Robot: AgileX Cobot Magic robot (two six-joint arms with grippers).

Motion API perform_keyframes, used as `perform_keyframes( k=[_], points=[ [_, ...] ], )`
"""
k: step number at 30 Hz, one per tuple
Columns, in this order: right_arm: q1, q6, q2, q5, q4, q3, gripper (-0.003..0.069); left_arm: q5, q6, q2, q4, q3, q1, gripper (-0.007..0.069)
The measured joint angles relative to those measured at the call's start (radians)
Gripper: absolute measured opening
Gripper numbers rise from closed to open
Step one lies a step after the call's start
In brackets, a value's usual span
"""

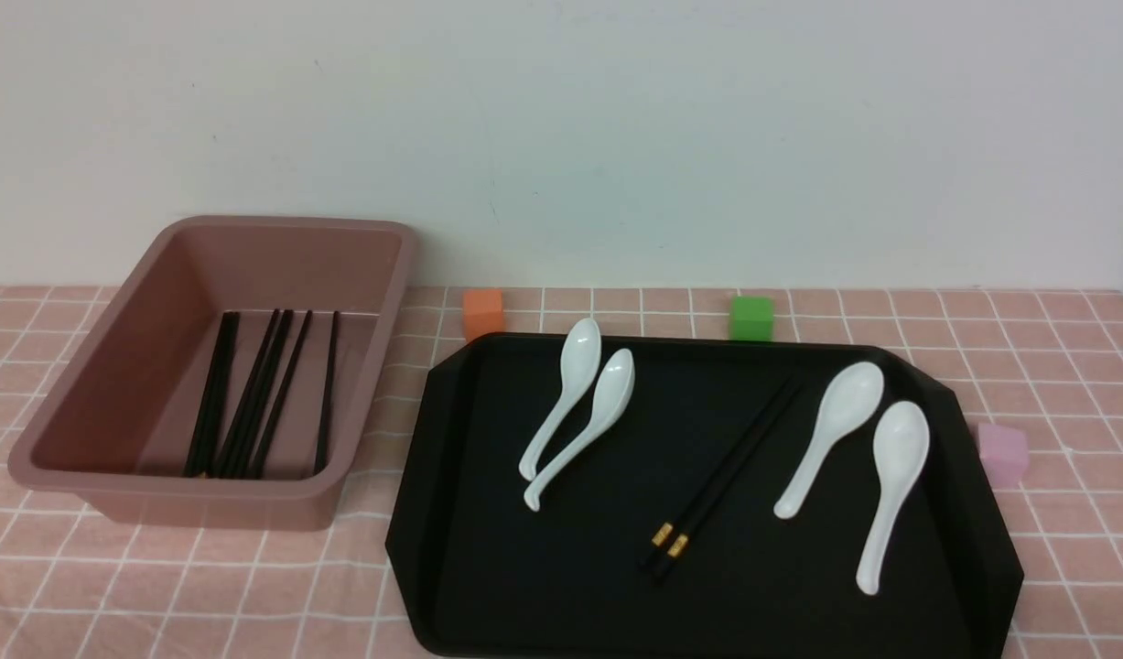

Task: On pink tablecloth take chopsticks from black tray and put them in box.
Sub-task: 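Reach over to the black tray and grasp a pair of chopsticks with the left gripper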

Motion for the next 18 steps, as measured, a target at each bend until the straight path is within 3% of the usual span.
perform_keyframes(
  k=[4, 12, 18],
  points=[
    [0.0, 0.0, 0.0, 0.0, 0.0, 0.0, 0.024, -0.054, -0.043, 0.0, -0.058, 0.001, 0.0, 0.0121],
    [0.0, 0.0, 0.0, 0.0, 0.0, 0.0, 0.024, -0.17, -0.288, 0.0, -0.498, 0.002, 0.0, 0.0128],
    [0.0, 0.0, 0.0, 0.0, 0.0, 0.0, 0.024, -0.199, -0.294, 0.0, -0.566, -0.005, 0.0, 0.013]
  ],
)
